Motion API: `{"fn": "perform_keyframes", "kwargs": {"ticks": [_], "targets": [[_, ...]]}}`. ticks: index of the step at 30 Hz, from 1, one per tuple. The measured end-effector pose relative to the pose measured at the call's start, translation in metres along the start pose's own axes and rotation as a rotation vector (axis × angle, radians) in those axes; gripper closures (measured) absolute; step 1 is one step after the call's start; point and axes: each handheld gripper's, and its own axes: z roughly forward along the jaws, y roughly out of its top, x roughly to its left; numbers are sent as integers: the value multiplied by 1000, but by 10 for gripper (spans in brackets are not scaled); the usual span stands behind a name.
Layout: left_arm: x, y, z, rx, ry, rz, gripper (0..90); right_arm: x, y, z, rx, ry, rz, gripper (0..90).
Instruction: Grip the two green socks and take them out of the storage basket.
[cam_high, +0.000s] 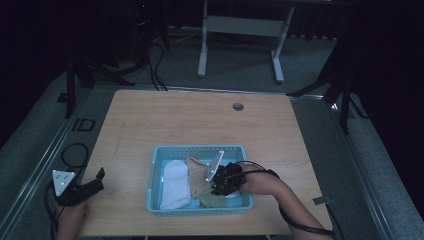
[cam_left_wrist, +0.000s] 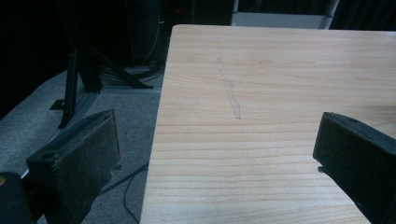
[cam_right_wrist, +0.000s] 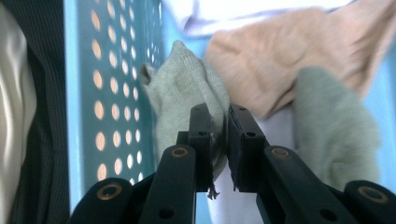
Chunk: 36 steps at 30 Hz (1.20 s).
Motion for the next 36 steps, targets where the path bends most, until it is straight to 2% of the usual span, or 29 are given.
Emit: {"fn": "perform_keyframes", "kwargs": {"ticks": [10, 13, 20, 27, 32, 36], "targets": [[0, 0, 0, 2, 3, 0, 3, 1, 1, -25, -40, -20, -1, 807], [0, 0, 0, 2, 3, 0, 3, 1, 1, -34, -69, -21, 0, 807], [0, 0, 0, 2, 4, 0, 3, 3, 1, -57, -116, -55, -16, 807], [0, 0, 0, 6, 3, 0, 3, 4, -3, -83, -173, -83, -6, 806], [0, 0, 0, 7, 3, 1, 3, 4, -8, -92, -175, -98, 0, 806], [0, 0, 0, 7, 4, 2, 3, 4, -16, -102, -181, -129, 14, 807]]}}
